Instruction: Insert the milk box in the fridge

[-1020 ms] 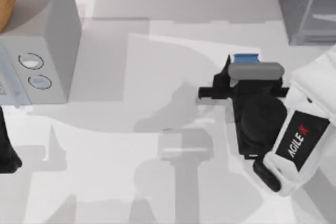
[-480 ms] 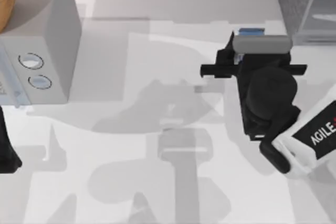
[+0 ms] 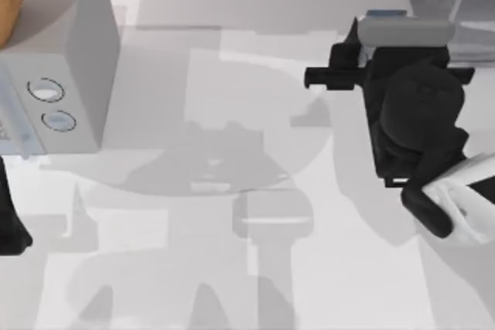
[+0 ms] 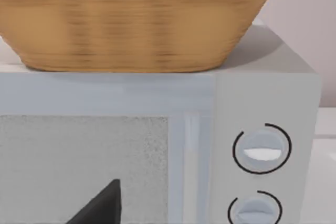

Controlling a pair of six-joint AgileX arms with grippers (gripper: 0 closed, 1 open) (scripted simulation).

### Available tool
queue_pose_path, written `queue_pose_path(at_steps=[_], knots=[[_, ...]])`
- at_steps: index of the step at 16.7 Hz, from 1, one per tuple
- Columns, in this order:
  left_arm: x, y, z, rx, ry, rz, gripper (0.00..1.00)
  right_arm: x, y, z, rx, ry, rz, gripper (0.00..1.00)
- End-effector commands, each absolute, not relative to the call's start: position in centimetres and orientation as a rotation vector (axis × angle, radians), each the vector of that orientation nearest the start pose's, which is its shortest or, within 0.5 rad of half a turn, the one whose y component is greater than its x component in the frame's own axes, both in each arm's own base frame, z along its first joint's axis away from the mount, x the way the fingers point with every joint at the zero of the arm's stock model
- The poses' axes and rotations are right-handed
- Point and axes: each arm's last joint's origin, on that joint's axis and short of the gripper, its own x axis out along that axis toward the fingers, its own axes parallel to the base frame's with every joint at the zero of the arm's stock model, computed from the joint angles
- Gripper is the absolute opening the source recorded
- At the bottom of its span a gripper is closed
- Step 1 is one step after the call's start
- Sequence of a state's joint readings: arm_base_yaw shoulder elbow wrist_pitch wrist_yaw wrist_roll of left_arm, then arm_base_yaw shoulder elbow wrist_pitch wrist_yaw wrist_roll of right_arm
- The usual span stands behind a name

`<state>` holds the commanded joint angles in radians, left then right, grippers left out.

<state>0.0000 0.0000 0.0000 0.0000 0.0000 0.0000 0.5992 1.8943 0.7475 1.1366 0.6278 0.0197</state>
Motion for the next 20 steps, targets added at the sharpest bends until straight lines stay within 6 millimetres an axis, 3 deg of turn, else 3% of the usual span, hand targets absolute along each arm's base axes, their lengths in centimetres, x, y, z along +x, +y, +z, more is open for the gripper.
queue_pose_path(at_steps=[7,12,16,20], knots=[[10.6,-0.1,16.0,0.000,0.000,0.000,1.00,30.6,18.6,15.4,0.006,-0.006,-0.020,0.00],[10.6,-0.1,16.0,0.000,0.000,0.000,1.00,29.9,14.7,19.3,0.010,-0.041,-0.074,0.00],[10.6,-0.1,16.0,0.000,0.000,0.000,1.00,26.6,10.5,22.6,0.005,-0.047,-0.057,0.00],[10.6,-0.1,16.0,0.000,0.000,0.000,1.00,21.5,6.2,24.0,0.001,-0.040,-0.026,0.00]])
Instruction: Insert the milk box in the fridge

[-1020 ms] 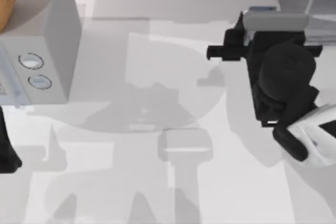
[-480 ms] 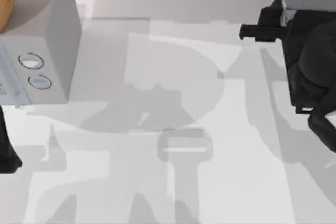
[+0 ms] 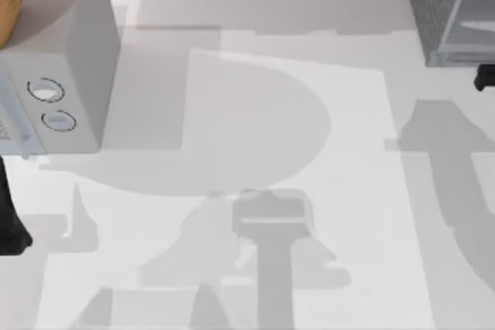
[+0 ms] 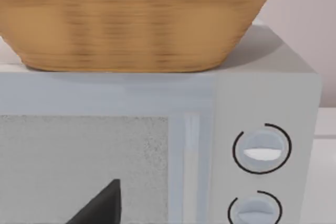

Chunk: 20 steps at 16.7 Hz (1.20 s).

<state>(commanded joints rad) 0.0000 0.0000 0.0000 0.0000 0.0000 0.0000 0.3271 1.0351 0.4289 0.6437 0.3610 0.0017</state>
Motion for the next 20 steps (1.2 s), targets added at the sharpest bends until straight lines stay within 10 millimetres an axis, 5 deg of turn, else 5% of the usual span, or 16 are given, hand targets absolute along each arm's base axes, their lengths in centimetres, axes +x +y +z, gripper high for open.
queue_pose_path(at_steps=[5,9,14,20], knots=[[10.6,-0.1,16.0,0.000,0.000,0.000,1.00,15.2,2.3,22.1,0.000,-0.025,-0.002,0.00],[10.6,-0.1,16.0,0.000,0.000,0.000,1.00,12.0,0.7,19.1,0.001,-0.014,0.003,0.00],[10.6,-0.1,16.0,0.000,0.000,0.000,1.00,10.7,0.0,16.3,0.000,-0.002,0.000,0.00],[10.6,-0.1,16.0,0.000,0.000,0.000,1.00,10.6,-0.1,16.1,0.002,0.000,0.002,0.00]])
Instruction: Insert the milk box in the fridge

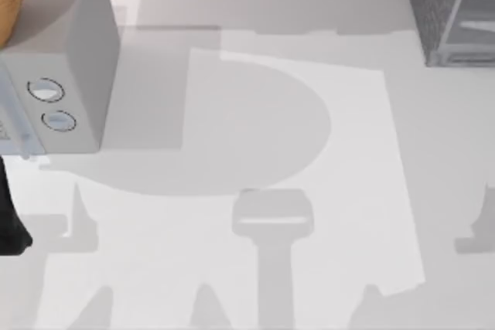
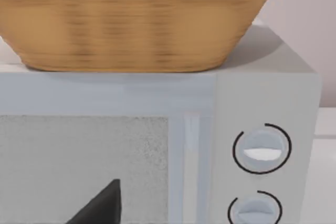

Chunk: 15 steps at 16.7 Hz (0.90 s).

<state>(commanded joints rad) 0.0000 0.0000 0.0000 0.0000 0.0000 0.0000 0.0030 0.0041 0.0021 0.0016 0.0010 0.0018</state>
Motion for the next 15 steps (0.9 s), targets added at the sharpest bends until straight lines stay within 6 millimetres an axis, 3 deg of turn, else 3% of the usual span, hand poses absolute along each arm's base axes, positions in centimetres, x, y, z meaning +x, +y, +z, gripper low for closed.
queue_pose_path(at_steps=[3,8,11,15], knots=[[10.6,-0.1,16.0,0.000,0.000,0.000,1.00,10.6,-0.3,17.0,-0.002,-0.024,-0.020,0.00],[10.6,-0.1,16.0,0.000,0.000,0.000,1.00,12.1,-0.8,21.5,-0.018,-0.087,-0.050,0.00],[10.6,-0.1,16.0,0.000,0.000,0.000,1.00,15.2,-1.2,23.9,-0.021,-0.074,-0.033,0.00],[10.6,-0.1,16.0,0.000,0.000,0.000,1.00,21.8,-2.4,25.0,-0.013,-0.027,-0.009,0.00]])
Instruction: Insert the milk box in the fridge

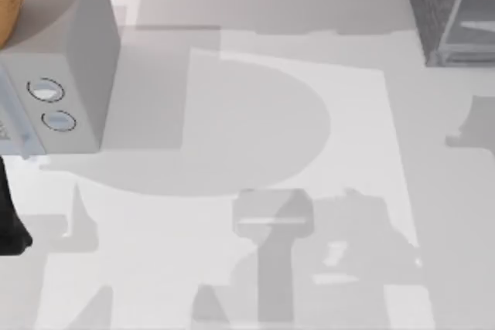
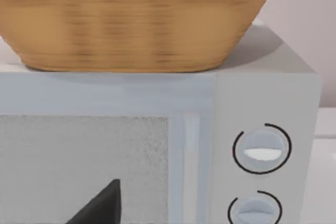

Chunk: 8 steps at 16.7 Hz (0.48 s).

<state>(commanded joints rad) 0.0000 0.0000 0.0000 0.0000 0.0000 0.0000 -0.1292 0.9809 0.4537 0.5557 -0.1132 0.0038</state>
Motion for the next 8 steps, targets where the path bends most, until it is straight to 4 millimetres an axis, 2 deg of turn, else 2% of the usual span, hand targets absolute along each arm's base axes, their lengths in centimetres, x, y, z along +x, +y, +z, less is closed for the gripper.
queue_pose_path(at_steps=[3,6,8], knots=[[10.6,-0.1,16.0,0.000,0.000,0.000,1.00,27.5,-3.9,23.7,-0.002,0.007,0.003,0.00],[10.6,-0.1,16.0,0.000,0.000,0.000,1.00,32.6,-5.8,20.8,0.007,0.026,0.008,0.00],[10.6,-0.1,16.0,0.000,0.000,0.000,1.00,35.4,-7.0,18.4,0.009,0.026,0.009,0.00]])
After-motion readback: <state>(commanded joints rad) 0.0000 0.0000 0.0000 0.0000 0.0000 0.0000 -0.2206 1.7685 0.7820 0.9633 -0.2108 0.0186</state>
